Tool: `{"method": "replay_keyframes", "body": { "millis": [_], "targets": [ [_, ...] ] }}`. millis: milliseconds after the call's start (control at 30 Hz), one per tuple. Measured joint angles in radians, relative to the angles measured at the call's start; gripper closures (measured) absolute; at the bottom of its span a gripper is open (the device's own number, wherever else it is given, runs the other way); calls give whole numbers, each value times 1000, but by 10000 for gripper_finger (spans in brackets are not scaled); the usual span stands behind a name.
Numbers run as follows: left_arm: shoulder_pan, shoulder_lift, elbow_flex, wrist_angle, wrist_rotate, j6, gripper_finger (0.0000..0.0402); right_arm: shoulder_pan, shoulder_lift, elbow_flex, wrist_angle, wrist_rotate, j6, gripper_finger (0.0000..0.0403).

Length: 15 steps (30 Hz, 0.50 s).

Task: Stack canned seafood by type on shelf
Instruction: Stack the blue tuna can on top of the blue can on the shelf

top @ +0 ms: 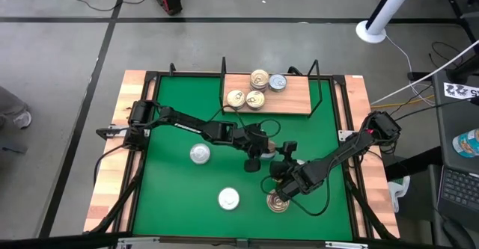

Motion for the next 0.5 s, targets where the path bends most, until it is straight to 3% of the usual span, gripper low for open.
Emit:
{"method": "replay_keyframes", "body": {
  "millis": [500],
  "targets": [
    [0, 0, 0, 0, 16, -14, 401, 0, 0, -2, 24, -34, -16, 116]
  ]
}}
